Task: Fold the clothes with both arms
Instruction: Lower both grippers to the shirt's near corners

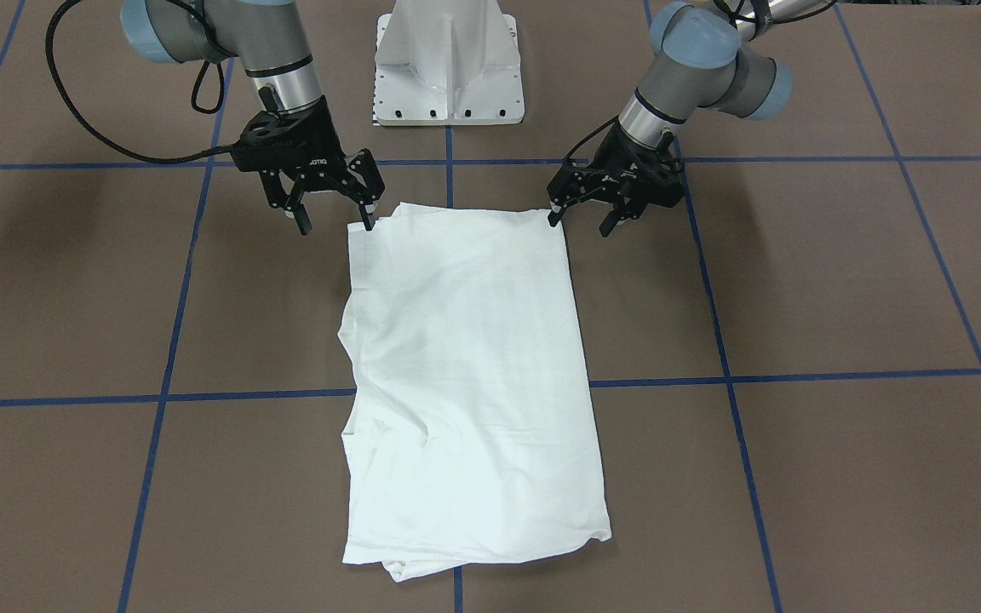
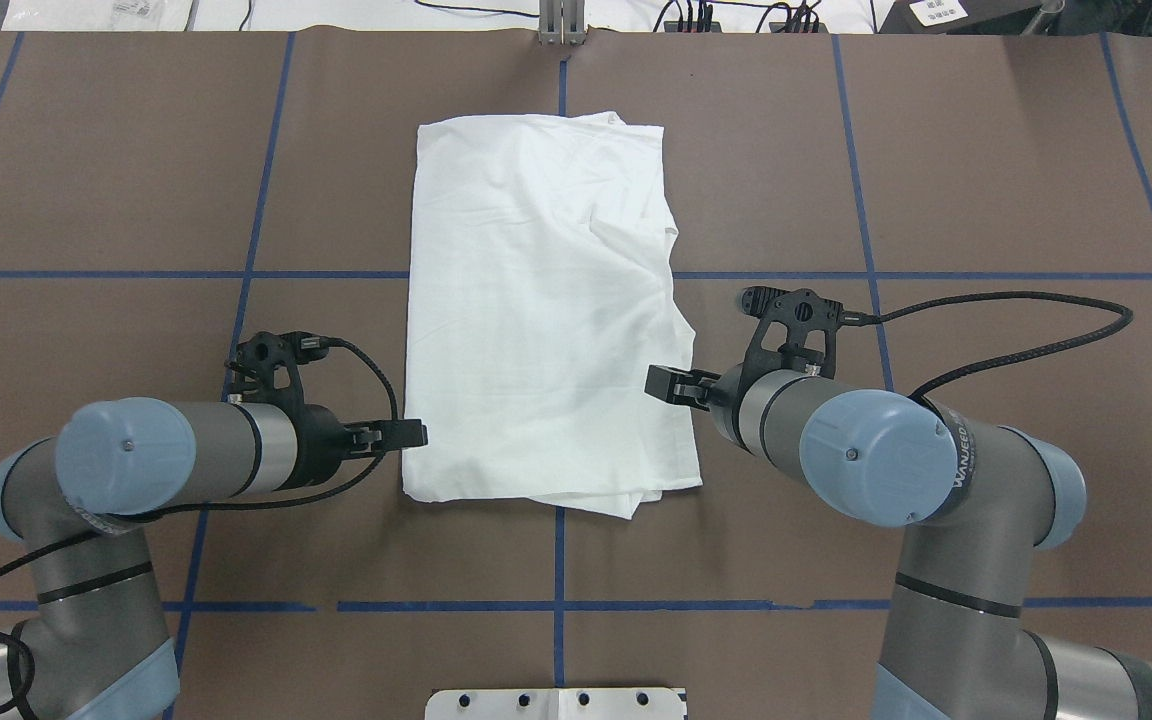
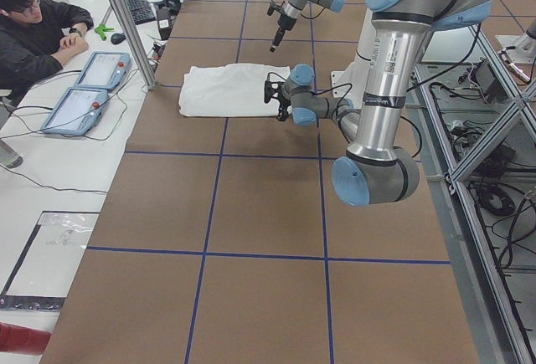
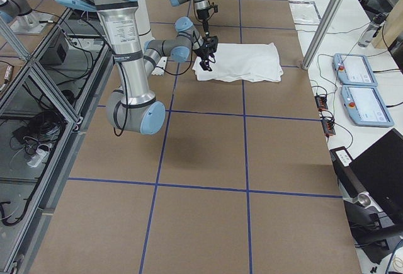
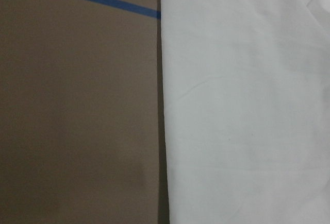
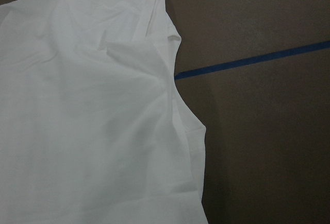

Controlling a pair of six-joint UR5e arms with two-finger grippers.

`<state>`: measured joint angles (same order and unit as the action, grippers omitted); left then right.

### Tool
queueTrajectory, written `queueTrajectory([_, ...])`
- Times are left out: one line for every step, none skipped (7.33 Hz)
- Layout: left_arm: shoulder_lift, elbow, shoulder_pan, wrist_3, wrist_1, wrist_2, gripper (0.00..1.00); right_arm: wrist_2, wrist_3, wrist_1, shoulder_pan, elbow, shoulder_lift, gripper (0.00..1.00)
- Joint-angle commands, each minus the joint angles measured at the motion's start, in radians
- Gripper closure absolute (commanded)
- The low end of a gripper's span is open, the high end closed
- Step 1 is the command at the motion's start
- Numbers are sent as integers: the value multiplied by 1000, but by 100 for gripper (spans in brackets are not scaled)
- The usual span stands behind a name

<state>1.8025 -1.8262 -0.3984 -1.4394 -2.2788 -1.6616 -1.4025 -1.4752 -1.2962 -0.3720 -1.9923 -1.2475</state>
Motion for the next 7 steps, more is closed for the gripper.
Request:
queueTrajectory([58, 2, 59, -4, 112, 26, 0, 0, -2, 0, 1, 0, -1, 0])
queueTrajectory([60, 5, 76, -4, 120, 28, 0, 3, -1, 0, 1, 0, -1, 0])
queueTrajectory([61, 11, 84, -4, 122, 28, 1, 14, 0, 0, 2, 1, -1, 0])
queueTrajectory([60, 15, 84, -4, 124, 28, 7, 14, 0, 0, 2, 3, -1, 0])
queueTrajectory([64, 15, 88, -3, 149, 26, 19, 14, 0, 0, 2, 3, -1, 0])
queueTrajectory([80, 15, 92, 1, 171, 25, 28, 14, 0, 0, 4, 3, -1, 0])
queueTrajectory([80, 15, 92, 1, 171, 25, 30, 14, 0, 0, 4, 3, 0, 0])
